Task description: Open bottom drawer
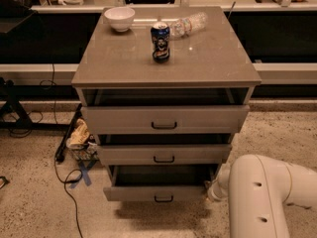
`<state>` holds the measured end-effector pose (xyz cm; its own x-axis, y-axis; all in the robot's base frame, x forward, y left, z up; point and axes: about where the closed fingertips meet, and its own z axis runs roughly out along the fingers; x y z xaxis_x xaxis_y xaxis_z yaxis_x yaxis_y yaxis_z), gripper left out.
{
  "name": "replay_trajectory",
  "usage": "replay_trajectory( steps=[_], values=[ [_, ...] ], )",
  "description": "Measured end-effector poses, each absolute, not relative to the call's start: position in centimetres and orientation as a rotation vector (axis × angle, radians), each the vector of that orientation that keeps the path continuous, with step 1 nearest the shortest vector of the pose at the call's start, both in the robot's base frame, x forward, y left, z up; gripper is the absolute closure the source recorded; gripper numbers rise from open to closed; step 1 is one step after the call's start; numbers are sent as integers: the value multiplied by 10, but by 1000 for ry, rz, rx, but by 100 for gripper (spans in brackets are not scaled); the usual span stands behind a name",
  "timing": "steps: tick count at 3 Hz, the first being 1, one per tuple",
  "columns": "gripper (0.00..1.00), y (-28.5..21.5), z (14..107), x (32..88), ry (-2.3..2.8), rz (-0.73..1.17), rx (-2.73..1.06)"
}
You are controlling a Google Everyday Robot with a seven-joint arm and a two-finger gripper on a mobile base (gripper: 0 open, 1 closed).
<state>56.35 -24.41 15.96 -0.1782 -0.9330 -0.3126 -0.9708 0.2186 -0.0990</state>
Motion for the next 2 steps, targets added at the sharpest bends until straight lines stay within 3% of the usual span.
replay_trajectory(
  steps=[1, 2],
  values=[
    [100, -244, 161, 563, 2192, 175, -1783],
    [97, -244, 163, 561, 2195, 176, -1778]
  ],
)
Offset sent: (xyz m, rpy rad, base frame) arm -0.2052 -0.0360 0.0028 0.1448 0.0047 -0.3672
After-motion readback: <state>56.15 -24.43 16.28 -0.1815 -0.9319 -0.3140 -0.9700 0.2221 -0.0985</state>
